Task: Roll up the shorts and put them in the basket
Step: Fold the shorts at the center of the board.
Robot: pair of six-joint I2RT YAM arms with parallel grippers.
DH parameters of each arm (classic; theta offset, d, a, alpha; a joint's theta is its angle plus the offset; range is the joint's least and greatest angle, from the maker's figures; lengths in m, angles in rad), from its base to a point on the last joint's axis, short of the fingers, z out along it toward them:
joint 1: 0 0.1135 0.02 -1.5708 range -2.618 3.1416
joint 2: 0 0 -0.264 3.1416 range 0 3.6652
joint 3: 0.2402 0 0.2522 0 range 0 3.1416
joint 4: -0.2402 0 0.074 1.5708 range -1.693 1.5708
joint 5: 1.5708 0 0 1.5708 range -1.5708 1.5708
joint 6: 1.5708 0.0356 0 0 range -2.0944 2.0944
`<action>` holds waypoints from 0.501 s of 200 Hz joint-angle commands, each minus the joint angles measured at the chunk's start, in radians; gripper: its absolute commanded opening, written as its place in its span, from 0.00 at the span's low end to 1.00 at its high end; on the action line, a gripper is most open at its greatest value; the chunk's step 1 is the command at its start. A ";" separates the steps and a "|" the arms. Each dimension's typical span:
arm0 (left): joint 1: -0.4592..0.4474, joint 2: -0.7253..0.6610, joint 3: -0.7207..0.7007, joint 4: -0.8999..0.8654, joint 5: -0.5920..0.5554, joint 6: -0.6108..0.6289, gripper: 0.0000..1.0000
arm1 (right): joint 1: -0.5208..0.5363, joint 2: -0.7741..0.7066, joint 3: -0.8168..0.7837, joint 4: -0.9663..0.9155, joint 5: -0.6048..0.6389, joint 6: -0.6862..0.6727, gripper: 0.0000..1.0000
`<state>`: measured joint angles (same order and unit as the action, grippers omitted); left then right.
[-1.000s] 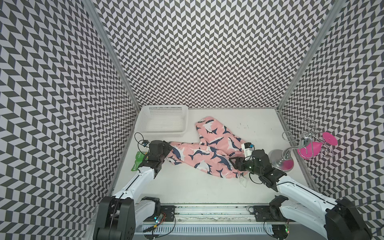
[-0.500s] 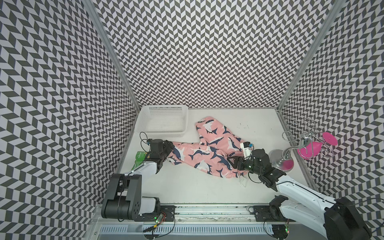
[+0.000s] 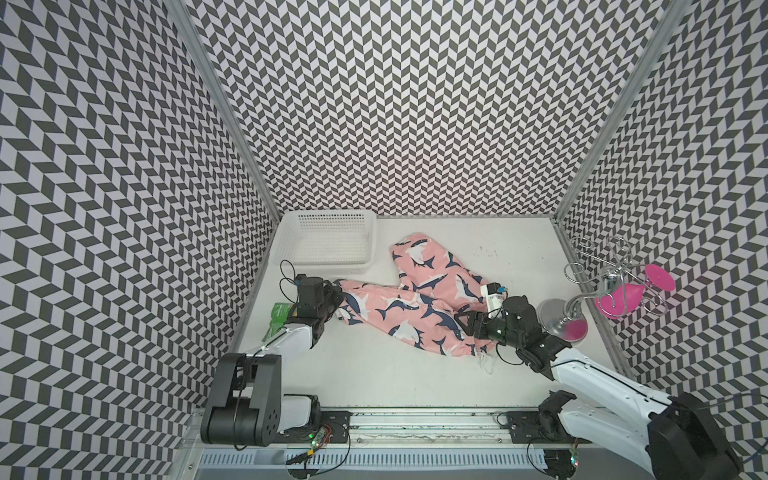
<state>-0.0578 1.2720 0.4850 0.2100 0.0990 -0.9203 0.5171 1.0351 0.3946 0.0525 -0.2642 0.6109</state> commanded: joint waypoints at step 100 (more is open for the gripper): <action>-0.058 -0.159 -0.029 -0.079 -0.007 0.070 0.15 | 0.035 0.101 -0.010 0.072 0.050 0.035 0.59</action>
<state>-0.1032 1.1343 0.4561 0.1429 0.0952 -0.8715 0.5407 1.1389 0.4011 0.0322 -0.2180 0.6327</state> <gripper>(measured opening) 0.158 0.625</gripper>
